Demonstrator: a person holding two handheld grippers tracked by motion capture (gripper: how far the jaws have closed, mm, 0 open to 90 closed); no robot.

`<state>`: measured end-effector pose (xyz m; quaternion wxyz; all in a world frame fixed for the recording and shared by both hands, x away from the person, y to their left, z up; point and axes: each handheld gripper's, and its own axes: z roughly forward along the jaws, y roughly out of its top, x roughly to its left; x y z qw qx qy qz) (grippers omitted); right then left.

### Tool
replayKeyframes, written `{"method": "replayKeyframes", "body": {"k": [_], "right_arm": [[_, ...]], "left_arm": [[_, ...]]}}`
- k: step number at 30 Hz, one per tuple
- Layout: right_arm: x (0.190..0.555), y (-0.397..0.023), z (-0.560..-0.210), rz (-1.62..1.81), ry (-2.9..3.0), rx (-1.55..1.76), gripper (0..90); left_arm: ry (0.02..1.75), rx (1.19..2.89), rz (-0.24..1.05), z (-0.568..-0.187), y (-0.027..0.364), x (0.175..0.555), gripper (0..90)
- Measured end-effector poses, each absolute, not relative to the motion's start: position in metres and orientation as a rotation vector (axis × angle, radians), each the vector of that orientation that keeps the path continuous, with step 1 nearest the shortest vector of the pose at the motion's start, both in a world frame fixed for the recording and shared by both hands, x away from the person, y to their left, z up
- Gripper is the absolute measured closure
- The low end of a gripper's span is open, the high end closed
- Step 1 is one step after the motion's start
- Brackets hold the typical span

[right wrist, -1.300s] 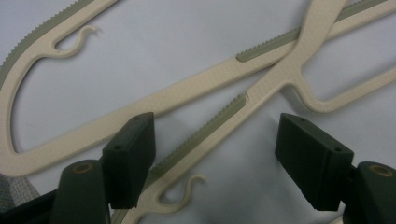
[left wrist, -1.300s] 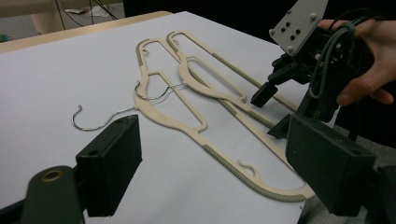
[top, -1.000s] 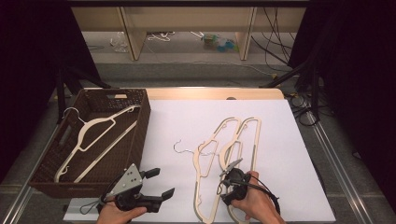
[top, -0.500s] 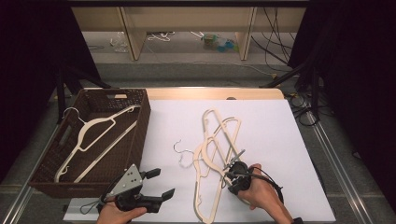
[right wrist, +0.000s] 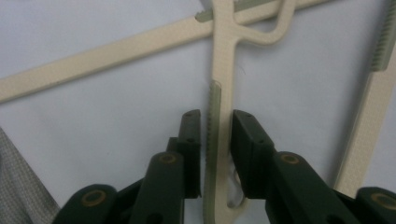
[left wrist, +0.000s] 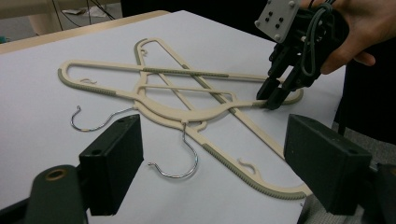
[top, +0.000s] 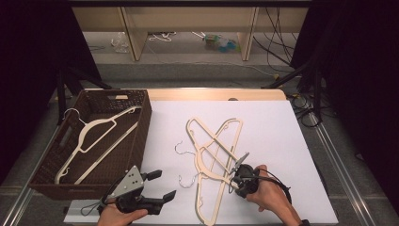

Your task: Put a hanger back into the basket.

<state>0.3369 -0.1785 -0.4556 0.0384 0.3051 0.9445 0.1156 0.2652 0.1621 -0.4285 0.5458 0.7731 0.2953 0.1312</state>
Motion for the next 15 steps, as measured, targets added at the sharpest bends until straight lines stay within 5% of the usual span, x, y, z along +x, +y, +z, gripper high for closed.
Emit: {"method": "replayKeyframes", "body": {"k": [15], "right_arm": [[0.3376, -0.1742, -0.45, 0.288, 2.926, 0.862, 80.1]], "left_arm": [[0.661, 1.891, 0.344, -0.4314, 0.1547, 0.2689, 20.2]]}}
